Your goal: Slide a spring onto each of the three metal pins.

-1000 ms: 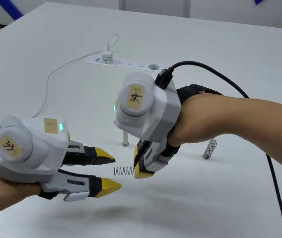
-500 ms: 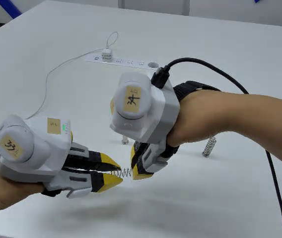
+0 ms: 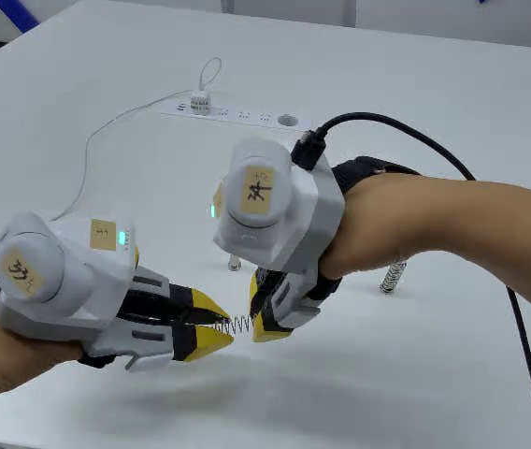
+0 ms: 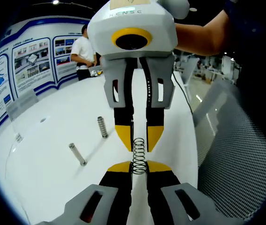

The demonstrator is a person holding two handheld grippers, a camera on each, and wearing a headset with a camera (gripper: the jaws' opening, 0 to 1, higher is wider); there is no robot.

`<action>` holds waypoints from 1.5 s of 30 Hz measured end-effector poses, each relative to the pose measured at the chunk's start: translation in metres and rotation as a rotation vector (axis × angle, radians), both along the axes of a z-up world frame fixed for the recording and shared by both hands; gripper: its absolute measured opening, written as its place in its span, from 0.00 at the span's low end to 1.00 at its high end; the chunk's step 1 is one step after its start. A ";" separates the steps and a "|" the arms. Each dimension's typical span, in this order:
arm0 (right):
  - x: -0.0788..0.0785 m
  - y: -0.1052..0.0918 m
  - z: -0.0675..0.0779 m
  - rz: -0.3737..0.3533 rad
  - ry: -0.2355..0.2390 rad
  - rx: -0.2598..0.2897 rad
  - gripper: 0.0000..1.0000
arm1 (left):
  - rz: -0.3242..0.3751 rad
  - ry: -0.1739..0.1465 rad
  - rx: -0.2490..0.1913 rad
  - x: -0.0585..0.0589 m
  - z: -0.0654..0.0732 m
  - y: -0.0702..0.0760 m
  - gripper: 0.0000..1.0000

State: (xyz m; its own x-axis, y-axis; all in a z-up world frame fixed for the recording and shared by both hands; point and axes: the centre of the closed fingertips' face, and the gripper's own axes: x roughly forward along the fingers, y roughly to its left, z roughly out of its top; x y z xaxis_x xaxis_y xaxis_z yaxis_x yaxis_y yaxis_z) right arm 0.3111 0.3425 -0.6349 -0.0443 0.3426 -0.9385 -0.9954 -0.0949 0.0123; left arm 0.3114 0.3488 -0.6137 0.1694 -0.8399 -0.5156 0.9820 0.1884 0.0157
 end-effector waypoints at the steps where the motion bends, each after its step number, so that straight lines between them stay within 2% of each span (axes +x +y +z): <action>1: 0.000 -0.001 -0.001 -0.002 0.001 -0.001 0.15 | 0.000 0.001 -0.002 0.000 0.001 0.000 0.10; 5: 0.000 -0.003 -0.004 -0.016 0.007 0.003 0.15 | -0.002 0.002 -0.003 -0.001 0.001 0.001 0.10; 16: 0.001 -0.001 0.002 -0.023 0.005 0.029 0.12 | -0.001 0.004 -0.010 0.000 0.003 0.000 0.10; 24: 0.002 0.005 0.022 -0.017 -0.014 0.054 0.12 | 0.005 0.005 -0.010 0.002 0.003 0.000 0.10; 32: 0.000 0.020 0.041 0.008 -0.033 0.096 0.12 | 0.005 0.006 -0.013 0.001 0.004 -0.001 0.10; 45: -0.005 0.036 0.051 0.029 -0.039 0.115 0.11 | 0.008 0.002 -0.024 0.002 0.007 -0.003 0.11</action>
State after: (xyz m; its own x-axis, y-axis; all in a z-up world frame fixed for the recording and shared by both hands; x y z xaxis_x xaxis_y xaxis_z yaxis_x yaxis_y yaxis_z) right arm 0.3064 0.3784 -0.5839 -0.0199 0.4469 -0.8943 -0.9917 -0.1227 -0.0393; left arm 0.3136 0.3462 -0.6064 0.1752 -0.8507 -0.4956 0.9805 0.1965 0.0092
